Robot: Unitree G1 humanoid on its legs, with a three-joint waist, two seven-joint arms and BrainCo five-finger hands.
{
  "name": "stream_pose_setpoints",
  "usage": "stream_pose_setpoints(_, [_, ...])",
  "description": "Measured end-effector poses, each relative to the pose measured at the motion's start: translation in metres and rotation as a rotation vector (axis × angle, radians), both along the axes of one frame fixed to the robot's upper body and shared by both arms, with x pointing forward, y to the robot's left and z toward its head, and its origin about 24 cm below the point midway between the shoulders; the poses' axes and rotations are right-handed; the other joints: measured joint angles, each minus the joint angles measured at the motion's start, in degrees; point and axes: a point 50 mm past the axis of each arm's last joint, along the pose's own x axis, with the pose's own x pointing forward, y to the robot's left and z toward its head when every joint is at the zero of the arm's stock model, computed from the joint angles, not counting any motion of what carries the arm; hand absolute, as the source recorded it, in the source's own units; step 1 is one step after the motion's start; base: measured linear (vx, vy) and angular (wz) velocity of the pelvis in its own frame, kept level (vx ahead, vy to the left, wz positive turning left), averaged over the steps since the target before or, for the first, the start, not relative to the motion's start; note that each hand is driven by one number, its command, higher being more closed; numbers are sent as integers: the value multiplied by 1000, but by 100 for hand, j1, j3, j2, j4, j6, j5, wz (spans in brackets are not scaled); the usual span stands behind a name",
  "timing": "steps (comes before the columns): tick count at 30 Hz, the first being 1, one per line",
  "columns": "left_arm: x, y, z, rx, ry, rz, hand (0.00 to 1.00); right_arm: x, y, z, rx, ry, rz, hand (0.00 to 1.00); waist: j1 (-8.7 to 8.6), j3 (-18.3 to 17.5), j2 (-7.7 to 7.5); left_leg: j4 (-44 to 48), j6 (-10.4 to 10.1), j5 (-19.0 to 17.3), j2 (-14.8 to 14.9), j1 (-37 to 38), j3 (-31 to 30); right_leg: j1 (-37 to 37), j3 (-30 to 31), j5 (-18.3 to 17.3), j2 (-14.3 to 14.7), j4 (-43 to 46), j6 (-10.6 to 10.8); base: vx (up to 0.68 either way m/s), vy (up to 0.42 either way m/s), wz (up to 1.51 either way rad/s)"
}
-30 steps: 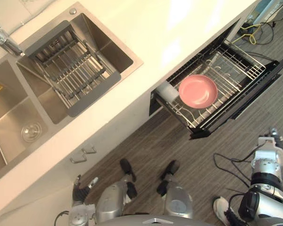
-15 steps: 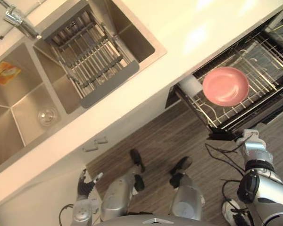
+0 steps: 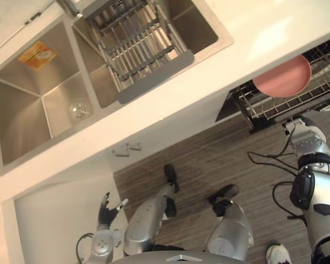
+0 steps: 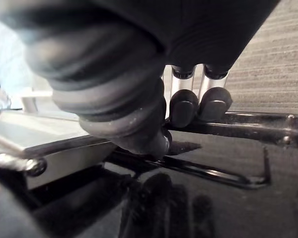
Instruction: Walk over to the sink, pick up the cup, carry it to the dishwasher, place the cup inside the dishwasher, then close the dishwasher door
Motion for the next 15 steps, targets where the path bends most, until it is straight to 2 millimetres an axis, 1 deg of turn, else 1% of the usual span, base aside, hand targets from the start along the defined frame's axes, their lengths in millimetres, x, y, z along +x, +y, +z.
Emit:
stream_pose_setpoints(1, [0,-1,0,0,-1,-9,0,4,4,6,-42,7,15,100,15,0,1,0,-2,2,6,-30,-17,-7,-42,-27,-9,34,-6,9,-89,36])
stream_pose_setpoints(2, [1,-3,1,-5,-4,-18,0,13,12,19,-127,12,46,100,48,-3,4,0,-12,10,14,-83,-52,-11,-139,-89,-49,118,-27,14,-75,37])
stream_pose_setpoints(3, [2,-4,1,-8,-10,-26,0,18,16,30,-206,39,48,100,117,-3,5,1,-49,70,15,-120,-126,-14,-196,-159,-81,206,-26,15,-77,32])
stream_pose_setpoints(4, [2,-4,2,-10,-13,-27,0,20,18,35,-246,50,51,100,176,-3,5,1,-46,84,18,-131,-152,-18,-218,-184,-86,231,-28,25,-78,23])
stream_pose_setpoints(6, [3,-5,3,-15,-21,-27,0,26,23,52,-385,82,60,100,328,-5,8,1,-49,98,27,-172,-163,-24,-299,-275,-132,339,-29,38,-85,19])
stream_pose_setpoints(7, [4,-5,3,-22,-24,-25,0,29,27,59,-453,95,64,0,371,-7,10,2,-37,153,26,-187,-163,-28,-321,-320,-160,407,-19,51,-81,16])
stream_pose_setpoints(8, [5,-5,4,-26,-27,-23,0,31,30,62,-487,105,66,0,399,-7,10,2,-29,164,27,-189,-165,-29,-325,-326,-164,419,-23,73,-101,10])
stream_pose_setpoints(9, [5,-5,4,-29,-32,-25,0,30,28,62,-528,150,47,0,443,-7,10,3,-2,182,29,-188,-165,-20,-332,-327,-162,423,-24,71,-85,4])
stream_pose_setpoints(10, [5,-5,4,-30,-32,-26,0,29,27,62,-545,165,47,0,439,-7,10,4,19,197,28,-189,-165,-18,-337,-328,-162,423,-19,83,-87,0])
stream_pose_setpoints(11, [6,-5,5,-40,-36,-26,0,30,28,63,-614,204,58,0,429,-7,10,5,82,241,24,-192,-165,-22,-340,-324,-162,420,2,84,-89,-3])
stream_pose_setpoints(15, [8,-4,6,-87,-52,-12,0,32,32,63,-789,329,103,0,430,-5,7,7,94,249,75,-135,-227,5,-304,-332,-89,393,19,56,-104,-8])
